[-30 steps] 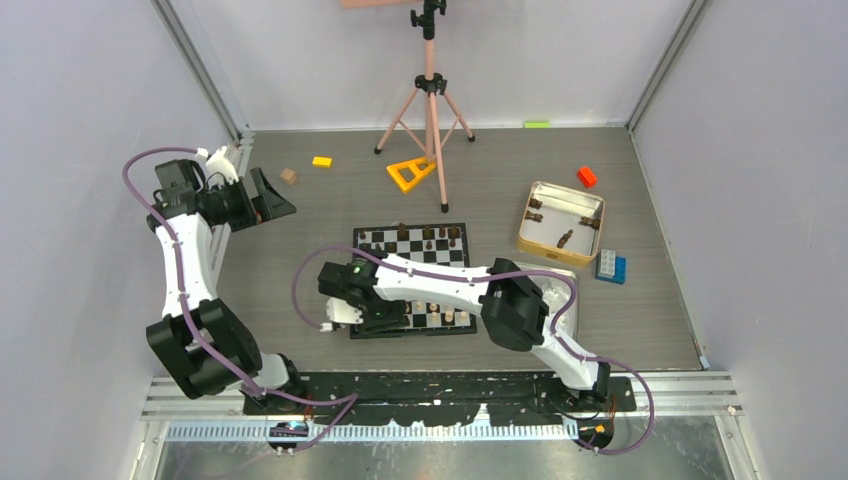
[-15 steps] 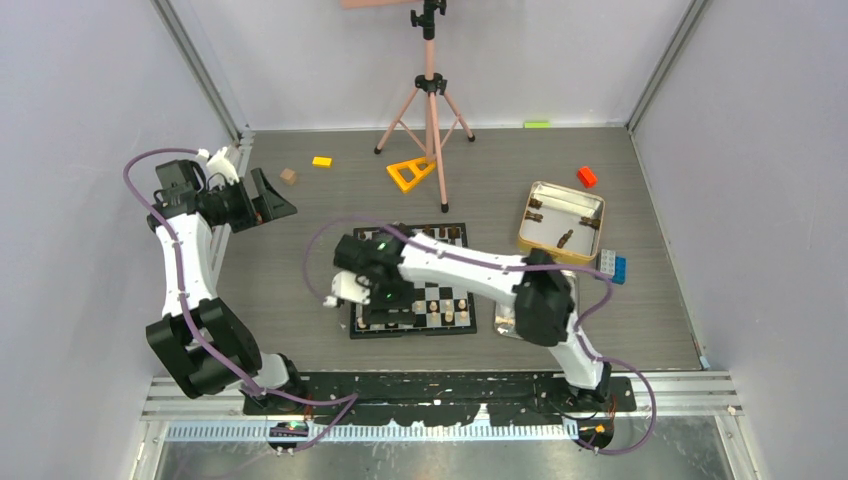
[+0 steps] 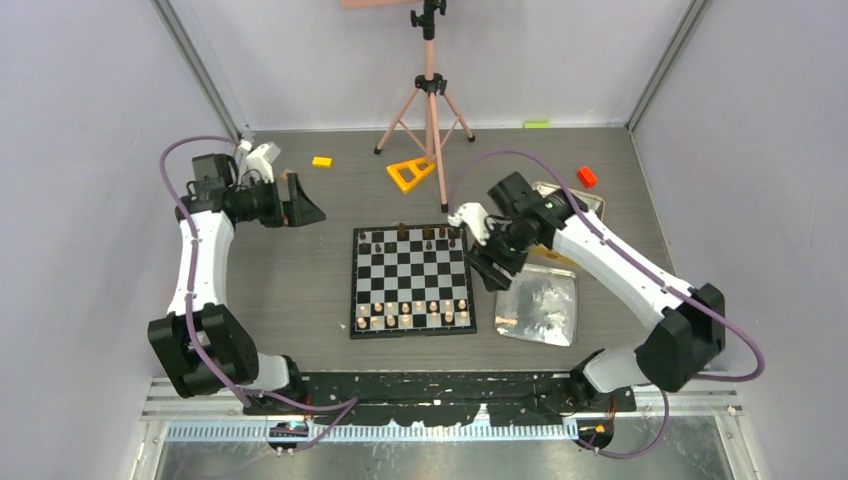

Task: Set up the chess pieces on the board
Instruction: Pick up the chess piece from the storage box.

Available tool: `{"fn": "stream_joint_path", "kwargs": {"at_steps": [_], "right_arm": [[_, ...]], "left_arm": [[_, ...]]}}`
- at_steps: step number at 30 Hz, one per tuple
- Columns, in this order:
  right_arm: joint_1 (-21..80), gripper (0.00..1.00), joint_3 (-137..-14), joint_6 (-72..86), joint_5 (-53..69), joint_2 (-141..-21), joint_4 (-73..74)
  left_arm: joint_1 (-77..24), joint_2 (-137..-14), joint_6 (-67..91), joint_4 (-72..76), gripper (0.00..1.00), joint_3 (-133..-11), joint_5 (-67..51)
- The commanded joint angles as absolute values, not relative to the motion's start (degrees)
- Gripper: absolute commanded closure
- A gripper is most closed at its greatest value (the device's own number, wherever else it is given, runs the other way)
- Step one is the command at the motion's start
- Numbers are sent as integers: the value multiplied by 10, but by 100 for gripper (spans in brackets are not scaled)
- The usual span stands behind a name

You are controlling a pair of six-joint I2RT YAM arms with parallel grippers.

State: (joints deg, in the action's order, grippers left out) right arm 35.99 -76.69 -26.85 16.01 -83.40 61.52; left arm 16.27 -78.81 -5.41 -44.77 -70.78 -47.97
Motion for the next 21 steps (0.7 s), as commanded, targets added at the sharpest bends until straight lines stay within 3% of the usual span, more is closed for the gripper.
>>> {"fn": "stream_joint_path", "kwargs": {"at_steps": [1, 11, 21], "right_arm": [[311, 32, -652, -280, 202, -775, 582], [268, 34, -510, -303, 202, -748, 536], [268, 38, -514, -343, 190, -827, 514]], "left_arm": [[109, -767, -79, -420, 4, -706, -487], [70, -798, -63, -413, 4, -731, -471], [60, -802, -71, -418, 3, -726, -459]]}}
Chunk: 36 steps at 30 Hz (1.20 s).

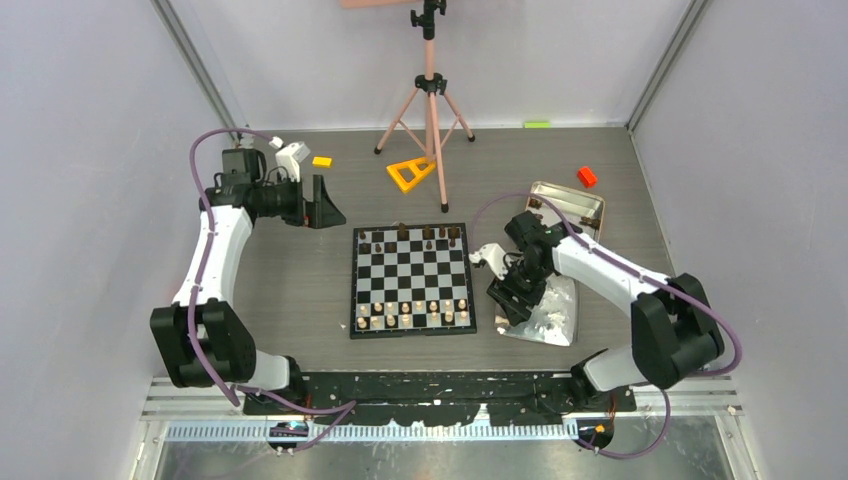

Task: Set up the chess pieces on the board
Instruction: Pick up the chess piece from the storage box.

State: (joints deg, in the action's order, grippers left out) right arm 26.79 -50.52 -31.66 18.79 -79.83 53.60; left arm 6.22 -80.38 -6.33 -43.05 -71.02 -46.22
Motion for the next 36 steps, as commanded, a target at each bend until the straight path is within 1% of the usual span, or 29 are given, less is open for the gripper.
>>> {"fn": "stream_joint_path", "kwargs": {"at_steps": [1, 12, 20, 24, 29, 30, 32, 36], "right_arm": [[269, 38, -516, -346, 192, -835, 515], [284, 41, -513, -362, 189, -871, 508], [303, 47, -505, -371, 167, -891, 483], [311, 55, -501, -375, 157, -899, 478], [314, 70, -499, -377, 150, -899, 484], [314, 75, -504, -377, 148, -895, 488], [315, 82, -518, -377, 146, -883, 507], [315, 91, -570, -375, 148, -854, 561]], "left_arm": [[60, -802, -73, -419, 3, -725, -458], [59, -815, -73, -418, 2, -722, -458], [59, -820, -72, -420, 0, -722, -452], [59, -824, -73, -422, 0, -724, -449], [59, -825, -76, -420, 0, -726, -450], [59, -825, -76, -419, 0, -726, -452], [58, -823, -78, -415, 0, -724, -460], [55, -818, -76, -398, 0, -719, -490]]}}
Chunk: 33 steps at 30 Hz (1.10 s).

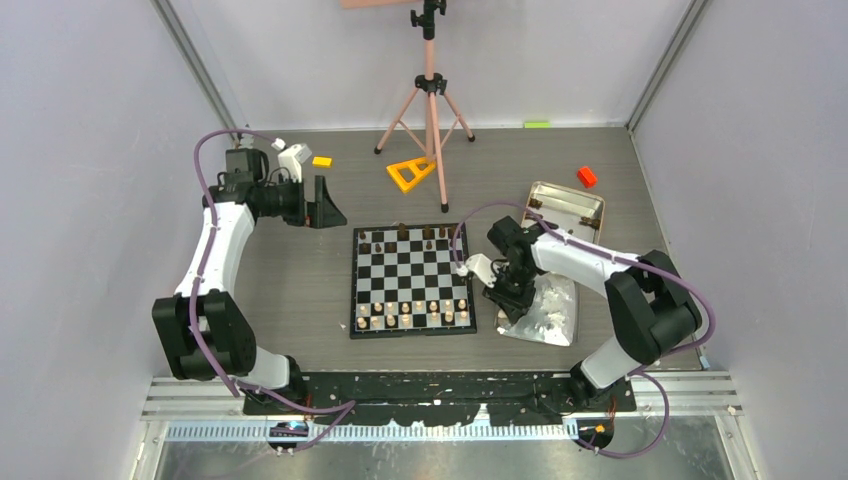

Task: Set up the chess pieces on the board
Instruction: Pick up the chess piece from the storage box, then place the chess piece on the chessboard.

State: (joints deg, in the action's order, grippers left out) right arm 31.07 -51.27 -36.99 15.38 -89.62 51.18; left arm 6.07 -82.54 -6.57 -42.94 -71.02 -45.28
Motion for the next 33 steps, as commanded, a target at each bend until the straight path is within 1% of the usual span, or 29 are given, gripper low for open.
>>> {"fn": "stream_joint_path", "kwargs": {"at_steps": [1, 4, 8, 11, 15, 21, 24, 27, 33], "right_arm": [[315, 92, -595, -372, 151, -846, 581], [315, 95, -649, -362, 168, -833, 613], [321, 96, -736, -335, 206, -836, 629], [328, 98, -805, -307, 237, -857, 617], [340, 98, -858, -271, 262, -879, 575], [359, 99, -906, -234, 266, -909, 537], [364, 99, -919, -214, 262, -919, 522], [365, 99, -924, -201, 261, -920, 510], [364, 99, -924, -189, 262, -918, 492]], "left_arm": [[52, -815, -73, -390, 0, -716, -499], [44, -805, -52, -354, 1, -700, -531], [16, -793, -10, -307, 2, -689, -569], [-24, -790, 38, -273, 4, -689, -599], [-73, -800, 130, -209, 8, -697, -609], [-145, -851, 227, -165, 16, -740, -607], [-169, -885, 264, -157, 22, -761, -618], [-187, -912, 281, -157, 27, -772, -625], [-209, -948, 298, -156, 33, -785, -633]]}}
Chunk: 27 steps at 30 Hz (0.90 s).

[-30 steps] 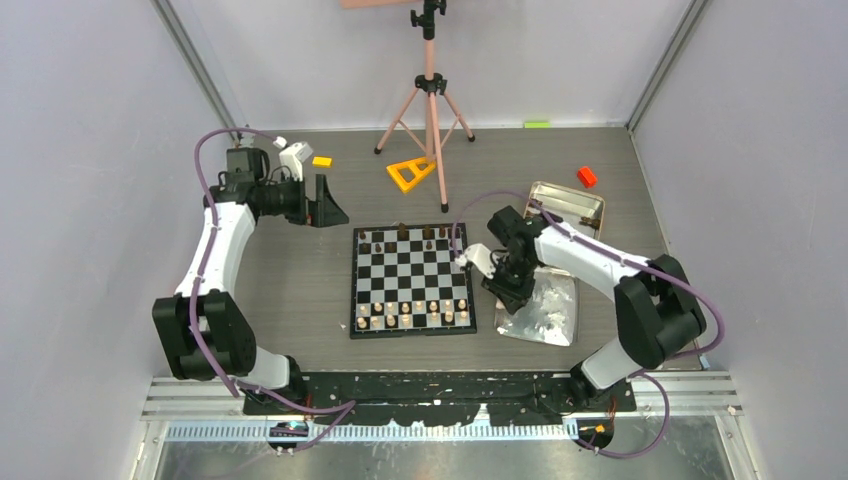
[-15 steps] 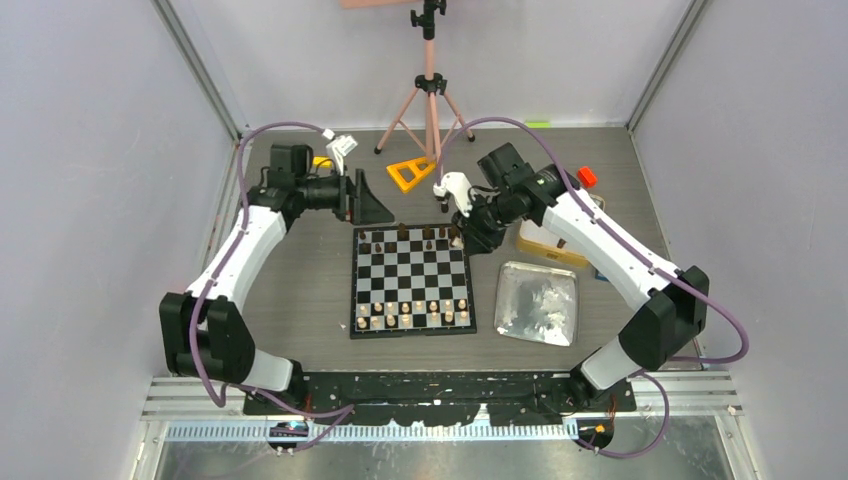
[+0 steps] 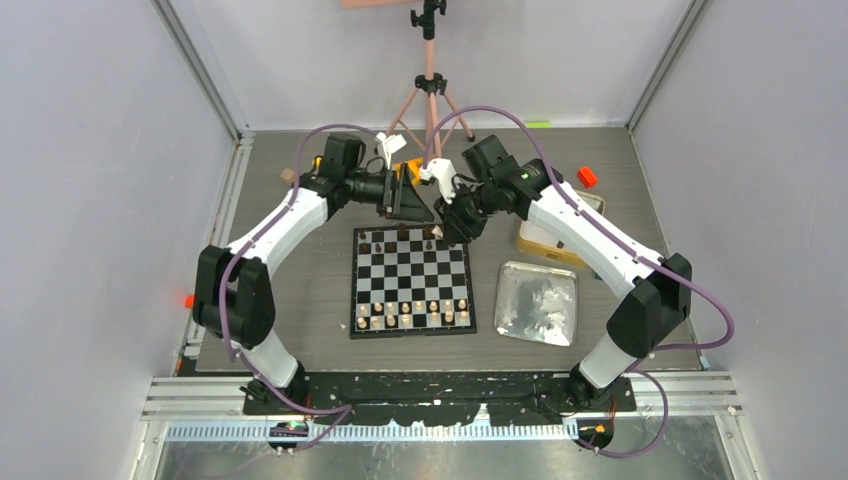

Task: Set up the chess pieces on the board
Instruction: Place the chess piece on the chessboard.

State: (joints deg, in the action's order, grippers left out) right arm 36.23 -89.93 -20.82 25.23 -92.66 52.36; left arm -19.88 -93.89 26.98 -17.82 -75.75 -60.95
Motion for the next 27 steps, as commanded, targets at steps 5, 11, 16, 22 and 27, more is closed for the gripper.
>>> {"fn": "stream_joint_path", "kwargs": {"at_steps": [5, 11, 16, 22, 27], "right_arm": [[365, 99, -919, -181, 256, -916, 483], [365, 99, -916, -178, 254, -914, 477], [365, 99, -913, -176, 251, -913, 474], [365, 99, -909, -174, 243, -911, 469], [364, 99, -910, -172, 239, -913, 469]], "left_arm": [[-223, -957, 297, -160, 38, -786, -632], [-233, -969, 293, -170, 48, -796, -634], [-238, -978, 294, -172, 59, -800, -643], [-238, -976, 282, -185, 65, -798, -644], [-239, -974, 276, -194, 71, -798, -645]]}}
